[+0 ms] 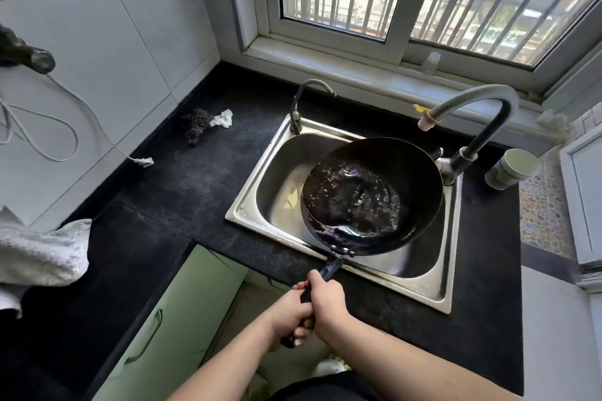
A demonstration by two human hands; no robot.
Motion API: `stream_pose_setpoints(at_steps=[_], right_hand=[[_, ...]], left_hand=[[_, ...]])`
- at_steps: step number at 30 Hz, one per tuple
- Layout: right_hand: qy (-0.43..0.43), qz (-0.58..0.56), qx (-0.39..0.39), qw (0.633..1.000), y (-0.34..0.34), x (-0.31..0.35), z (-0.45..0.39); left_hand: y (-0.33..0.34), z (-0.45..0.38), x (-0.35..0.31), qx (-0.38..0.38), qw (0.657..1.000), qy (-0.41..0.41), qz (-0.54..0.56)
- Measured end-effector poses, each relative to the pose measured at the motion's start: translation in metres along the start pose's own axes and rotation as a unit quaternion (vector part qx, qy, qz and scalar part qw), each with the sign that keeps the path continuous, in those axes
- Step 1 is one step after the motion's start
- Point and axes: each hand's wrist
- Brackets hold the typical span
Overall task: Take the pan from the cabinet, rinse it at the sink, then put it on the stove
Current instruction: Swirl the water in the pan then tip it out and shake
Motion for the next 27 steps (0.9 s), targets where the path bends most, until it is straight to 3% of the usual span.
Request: stream_pose_setpoints(at_steps=[12,27], right_hand=[[-0.033,0.061,-0.031,0.997,-0.012,-0.007,0.020],[0.059,-0.064,0.009,0.996,-0.001,0.014,0.022]], left_hand=[[0.012,0.006,0.014,0.024,0.999,0.006,0.041],[0.003,0.030,-0.036,-0.010,1.000,-0.019,-0.007]])
Point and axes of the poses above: each hand's wrist, its own z-axis away from the middle knuckle, its own y-axis out of the palm, x = y × z, and after that the axes turned 13 degrees about -z, right-handed
